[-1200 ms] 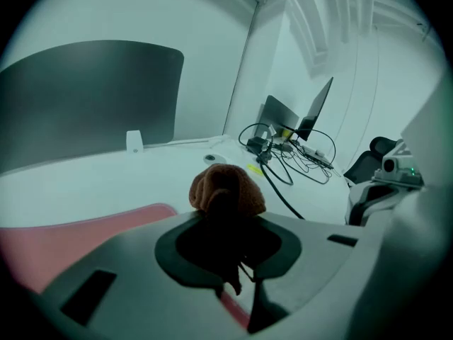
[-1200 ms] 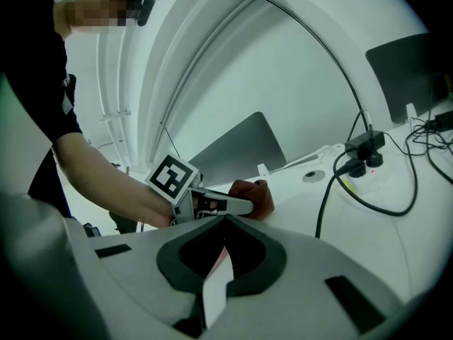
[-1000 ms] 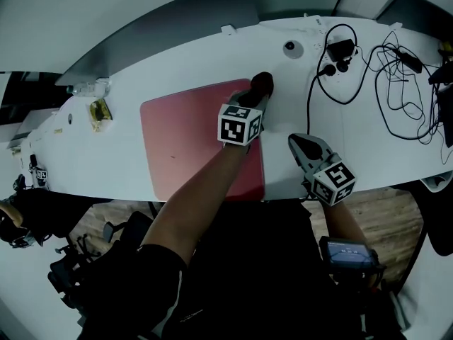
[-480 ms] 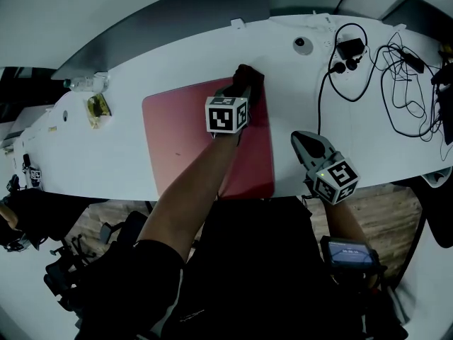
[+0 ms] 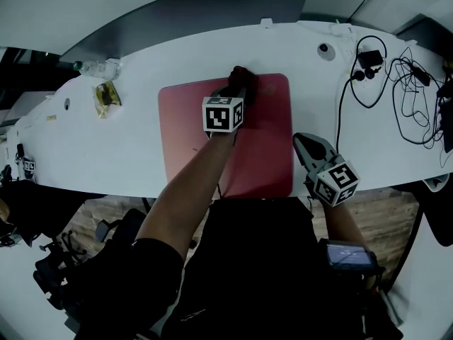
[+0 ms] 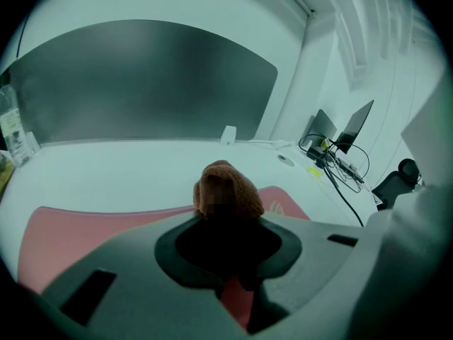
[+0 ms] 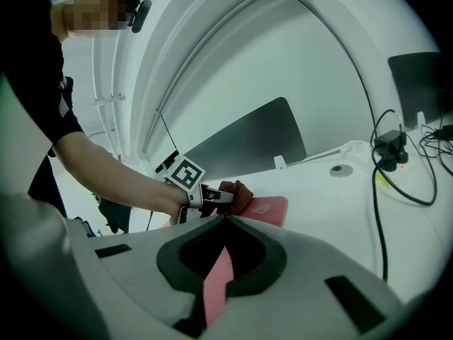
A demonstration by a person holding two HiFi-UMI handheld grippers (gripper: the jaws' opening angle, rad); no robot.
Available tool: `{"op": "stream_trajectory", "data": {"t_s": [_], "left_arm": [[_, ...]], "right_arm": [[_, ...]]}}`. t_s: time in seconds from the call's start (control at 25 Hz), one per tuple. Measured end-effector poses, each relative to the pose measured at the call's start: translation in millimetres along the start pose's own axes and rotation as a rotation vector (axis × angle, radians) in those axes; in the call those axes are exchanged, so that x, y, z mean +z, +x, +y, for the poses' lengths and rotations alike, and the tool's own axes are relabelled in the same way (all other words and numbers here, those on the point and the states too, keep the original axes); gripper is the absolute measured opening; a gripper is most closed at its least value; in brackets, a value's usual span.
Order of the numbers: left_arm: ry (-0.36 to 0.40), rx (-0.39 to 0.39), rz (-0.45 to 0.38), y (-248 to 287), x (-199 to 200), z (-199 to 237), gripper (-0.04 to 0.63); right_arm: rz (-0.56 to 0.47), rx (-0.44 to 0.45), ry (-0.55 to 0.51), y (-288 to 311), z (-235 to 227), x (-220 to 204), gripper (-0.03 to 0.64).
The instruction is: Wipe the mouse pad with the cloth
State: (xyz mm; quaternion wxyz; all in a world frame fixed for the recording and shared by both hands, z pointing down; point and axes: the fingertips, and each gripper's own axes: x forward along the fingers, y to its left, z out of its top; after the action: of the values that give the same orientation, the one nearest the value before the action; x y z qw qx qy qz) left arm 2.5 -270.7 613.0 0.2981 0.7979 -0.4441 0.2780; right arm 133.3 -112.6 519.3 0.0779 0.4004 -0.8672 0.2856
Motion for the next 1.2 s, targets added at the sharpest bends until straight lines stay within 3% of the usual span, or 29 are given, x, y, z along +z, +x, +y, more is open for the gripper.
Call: {"op": "stream_trajectory", "data": {"t_s": [1.2], "left_arm": [[-0.037, 0.091, -0.051, -82, -28, 178, 0.086]], "right_arm": [[0.046, -0.001, -0.066, 88, 99, -2, 0.023]]}}
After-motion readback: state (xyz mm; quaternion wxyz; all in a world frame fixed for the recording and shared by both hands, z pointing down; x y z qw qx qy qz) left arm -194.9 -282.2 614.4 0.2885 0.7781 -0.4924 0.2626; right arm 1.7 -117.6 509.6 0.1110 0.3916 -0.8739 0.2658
